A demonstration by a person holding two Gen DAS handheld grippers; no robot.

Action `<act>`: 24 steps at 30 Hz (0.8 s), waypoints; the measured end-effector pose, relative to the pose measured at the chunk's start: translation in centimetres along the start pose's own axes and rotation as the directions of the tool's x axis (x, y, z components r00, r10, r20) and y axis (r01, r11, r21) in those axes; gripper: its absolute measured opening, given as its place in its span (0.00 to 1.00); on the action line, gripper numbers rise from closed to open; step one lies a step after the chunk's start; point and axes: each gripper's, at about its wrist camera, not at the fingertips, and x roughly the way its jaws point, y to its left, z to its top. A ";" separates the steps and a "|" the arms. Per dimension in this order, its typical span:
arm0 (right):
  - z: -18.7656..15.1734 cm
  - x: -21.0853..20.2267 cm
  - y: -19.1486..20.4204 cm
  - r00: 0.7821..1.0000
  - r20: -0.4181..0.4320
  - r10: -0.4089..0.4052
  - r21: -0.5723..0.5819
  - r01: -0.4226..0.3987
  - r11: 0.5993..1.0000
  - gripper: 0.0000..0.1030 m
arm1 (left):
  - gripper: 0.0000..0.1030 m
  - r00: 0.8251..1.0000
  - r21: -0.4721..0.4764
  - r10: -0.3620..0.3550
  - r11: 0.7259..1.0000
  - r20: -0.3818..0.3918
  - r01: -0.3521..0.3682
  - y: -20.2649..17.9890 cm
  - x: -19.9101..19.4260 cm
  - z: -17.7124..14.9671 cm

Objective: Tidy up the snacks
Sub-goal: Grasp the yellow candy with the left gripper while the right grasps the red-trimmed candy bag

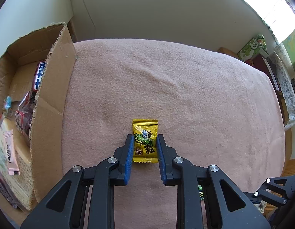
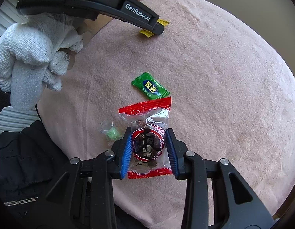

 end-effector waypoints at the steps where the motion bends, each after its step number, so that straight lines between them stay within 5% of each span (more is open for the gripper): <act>1: 0.1 0.1 0.1 1.000 0.002 0.000 0.008 0.000 1.000 0.34 | 0.21 1.000 -0.003 -0.002 1.000 0.002 0.002 0.1 -0.1 0.0; 14: -0.4 -2.2 -2.5 0.998 0.070 -0.006 0.121 -0.002 0.993 0.34 | 0.21 0.998 -0.014 -0.028 0.999 0.052 0.029 1.3 -3.4 -1.2; 24: 2.7 -4.8 -4.1 0.990 0.137 -0.044 0.140 0.025 0.990 0.34 | 0.21 0.993 -0.060 -0.028 0.998 0.112 0.035 3.3 -7.0 -1.6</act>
